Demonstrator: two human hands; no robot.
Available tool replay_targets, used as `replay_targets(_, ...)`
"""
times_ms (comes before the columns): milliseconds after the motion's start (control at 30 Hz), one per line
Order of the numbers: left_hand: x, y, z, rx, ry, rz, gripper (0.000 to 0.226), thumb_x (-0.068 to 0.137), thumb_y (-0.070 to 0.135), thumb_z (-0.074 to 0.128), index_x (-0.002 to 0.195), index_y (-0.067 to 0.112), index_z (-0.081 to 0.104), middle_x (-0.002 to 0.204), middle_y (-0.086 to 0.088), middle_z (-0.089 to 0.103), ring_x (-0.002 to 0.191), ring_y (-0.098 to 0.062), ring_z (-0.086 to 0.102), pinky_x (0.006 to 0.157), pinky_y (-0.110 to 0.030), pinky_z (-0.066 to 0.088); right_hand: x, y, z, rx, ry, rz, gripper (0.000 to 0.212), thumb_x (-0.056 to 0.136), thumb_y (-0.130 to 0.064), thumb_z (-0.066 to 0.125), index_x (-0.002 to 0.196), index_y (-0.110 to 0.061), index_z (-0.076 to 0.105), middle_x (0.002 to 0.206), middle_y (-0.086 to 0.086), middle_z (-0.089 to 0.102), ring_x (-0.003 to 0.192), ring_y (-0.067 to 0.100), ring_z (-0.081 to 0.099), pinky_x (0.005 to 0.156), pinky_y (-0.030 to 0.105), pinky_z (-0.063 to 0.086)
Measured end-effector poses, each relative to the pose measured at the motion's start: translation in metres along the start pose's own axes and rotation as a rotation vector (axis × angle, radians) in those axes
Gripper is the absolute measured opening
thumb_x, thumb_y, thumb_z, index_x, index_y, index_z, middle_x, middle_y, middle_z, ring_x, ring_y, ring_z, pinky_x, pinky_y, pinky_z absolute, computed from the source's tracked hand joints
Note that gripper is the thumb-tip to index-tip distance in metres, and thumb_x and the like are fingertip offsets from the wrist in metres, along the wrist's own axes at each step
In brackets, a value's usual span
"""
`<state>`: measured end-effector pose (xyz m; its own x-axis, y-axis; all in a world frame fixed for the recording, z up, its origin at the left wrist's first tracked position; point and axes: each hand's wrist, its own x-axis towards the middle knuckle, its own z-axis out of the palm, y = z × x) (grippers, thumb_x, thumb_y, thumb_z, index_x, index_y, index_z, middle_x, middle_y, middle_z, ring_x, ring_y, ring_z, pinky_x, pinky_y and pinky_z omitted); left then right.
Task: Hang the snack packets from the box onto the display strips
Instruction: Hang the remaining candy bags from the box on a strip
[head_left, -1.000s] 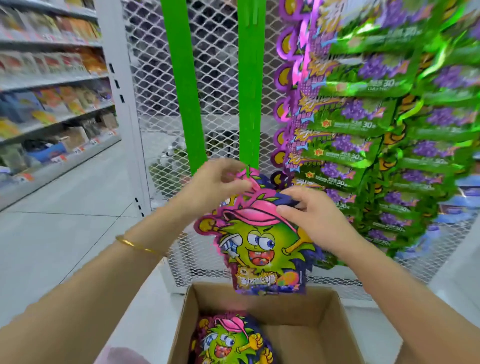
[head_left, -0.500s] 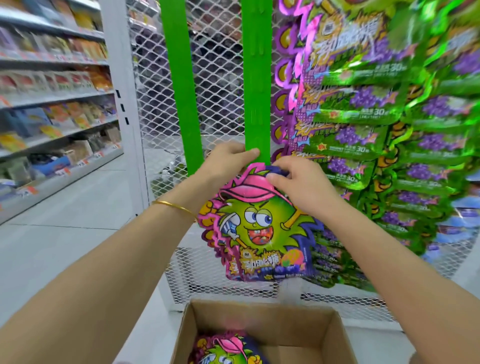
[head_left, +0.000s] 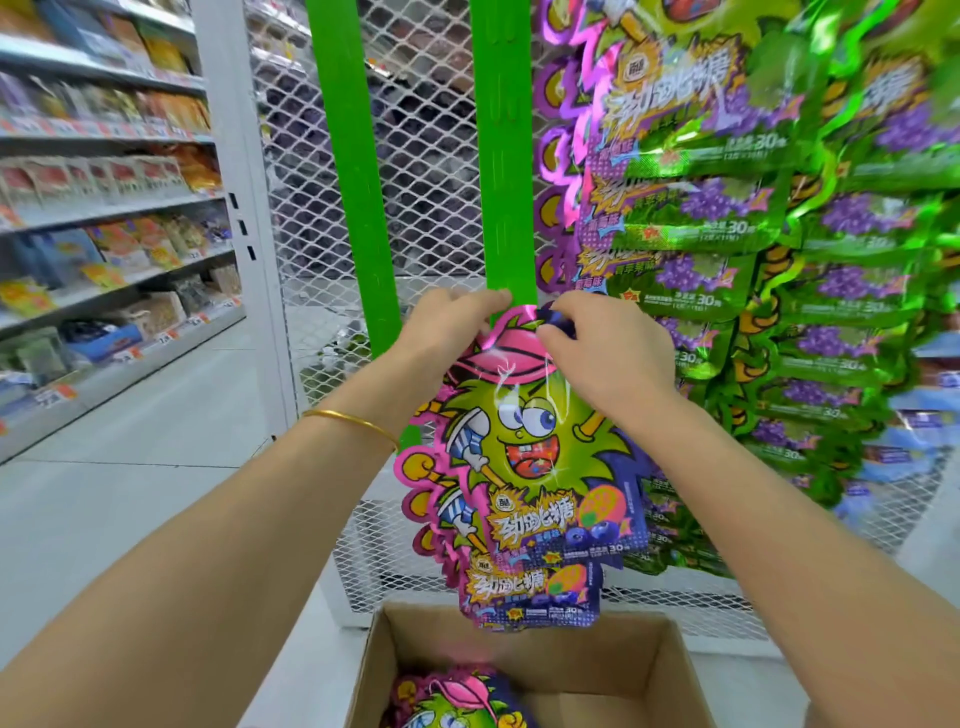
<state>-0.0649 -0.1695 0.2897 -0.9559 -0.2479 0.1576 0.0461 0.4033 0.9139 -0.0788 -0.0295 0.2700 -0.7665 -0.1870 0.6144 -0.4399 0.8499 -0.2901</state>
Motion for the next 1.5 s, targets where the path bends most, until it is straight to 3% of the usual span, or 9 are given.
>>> replay_targets(67, -0.001, 0.0, 0.0, 0.015, 0.011, 0.0, 0.04, 0.085, 0.039, 0.06, 0.057, 0.014, 0.049, 0.101, -0.019, 0.067, 0.103, -0.028, 0.059, 0.095, -0.039, 0.04, -0.002, 0.001, -0.002, 0.01, -0.027, -0.003, 0.02, 0.09, -0.032, 0.047, 0.076, -0.018, 0.048, 0.078, 0.004, 0.059, 0.081, 0.032, 0.058, 0.06, 0.031, 0.035)
replay_targets(233, -0.001, -0.004, -0.002, 0.004, -0.03, -0.005, 0.038, 0.088, 0.041, 0.057, 0.066, 0.01, 0.055, 0.056, 0.001, 0.048, 0.054, -0.012, 0.043, 0.061, -0.025, 0.036, -0.011, 0.006, -0.001, -0.006, -0.088, -0.017, 0.019, 0.091, -0.033, 0.047, 0.078, -0.02, 0.049, 0.081, 0.004, 0.062, 0.084, 0.03, 0.059, 0.064, 0.032, 0.04)
replay_targets(367, -0.006, -0.006, -0.003, -0.008, -0.035, 0.038, 0.033, 0.088, 0.043, 0.056, 0.095, 0.011, 0.062, 0.072, -0.002, 0.062, 0.071, -0.011, 0.06, 0.089, -0.03, 0.044, -0.025, 0.013, 0.008, 0.012, -0.118, 0.007, 0.021, 0.093, -0.039, 0.046, 0.091, -0.02, 0.056, 0.087, 0.004, 0.065, 0.088, 0.029, 0.06, 0.062, 0.031, 0.036)
replay_targets(533, -0.018, -0.032, -0.002, 0.274, -0.02, 0.267, 0.041, 0.088, 0.035, 0.059, 0.122, 0.014, 0.055, 0.113, -0.003, 0.063, 0.106, -0.016, 0.058, 0.091, -0.026, 0.041, -0.038, 0.016, 0.018, 0.038, -0.105, 0.046, 0.025, 0.093, -0.037, 0.049, 0.112, -0.021, 0.053, 0.106, 0.002, 0.065, 0.1, 0.027, 0.06, 0.072, 0.035, 0.045)
replay_targets(733, -0.038, -0.105, -0.007, 0.566, 0.201, 0.526, 0.058, 0.077, 0.035, 0.054, 0.131, 0.013, 0.049, 0.14, -0.006, 0.046, 0.133, -0.021, 0.036, 0.106, -0.022, 0.016, -0.088, 0.011, 0.049, 0.1, 0.274, -0.18, 0.029, 0.079, -0.007, 0.055, 0.109, -0.007, 0.057, 0.11, 0.011, 0.056, 0.104, 0.027, 0.049, 0.089, 0.034, 0.038)
replay_targets(867, -0.077, -0.175, -0.002, 0.56, 0.01, 0.433, 0.045, 0.075, 0.035, 0.05, 0.109, 0.009, 0.063, 0.129, -0.015, 0.054, 0.123, -0.014, 0.035, 0.094, -0.014, 0.015, -0.149, 0.008, 0.107, 0.171, -0.161, -0.178, 0.024, 0.083, -0.011, 0.048, 0.105, -0.013, 0.059, 0.106, 0.006, 0.056, 0.095, 0.026, 0.057, 0.072, 0.032, 0.047)
replay_targets(967, -0.095, -0.224, -0.007, 0.597, -0.172, 0.189, 0.044, 0.073, 0.033, 0.048, 0.107, 0.013, 0.066, 0.134, -0.013, 0.05, 0.13, -0.02, 0.037, 0.102, -0.022, 0.018, -0.19, 0.019, 0.167, 0.174, -0.681, -0.024, 0.028, 0.09, -0.015, 0.049, 0.117, -0.017, 0.053, 0.118, 0.003, 0.052, 0.105, 0.024, 0.054, 0.079, 0.033, 0.041)
replay_targets(1100, -0.095, -0.252, -0.013, 0.674, -0.295, 0.059, 0.052, 0.07, 0.033, 0.04, 0.108, 0.01, 0.067, 0.126, -0.014, 0.057, 0.124, -0.026, 0.047, 0.108, -0.035, 0.029, -0.239, 0.031, 0.244, 0.189, -1.03, 0.183, 0.028, 0.089, -0.019, 0.054, 0.115, -0.01, 0.054, 0.116, 0.013, 0.057, 0.108, 0.03, 0.055, 0.088, 0.037, 0.045)
replay_targets(1500, -0.081, -0.279, -0.02, 0.645, -0.316, 0.03, 0.026, 0.087, 0.017, 0.052, 0.11, 0.012, 0.063, 0.121, -0.009, 0.058, 0.117, -0.026, 0.049, 0.103, -0.034, 0.034, -0.297, 0.027, 0.327, -0.196, -1.026, 0.586, 0.056, 0.083, -0.042, 0.064, 0.126, -0.015, 0.041, 0.134, 0.011, 0.046, 0.126, 0.031, 0.039, 0.097, 0.043, 0.038)
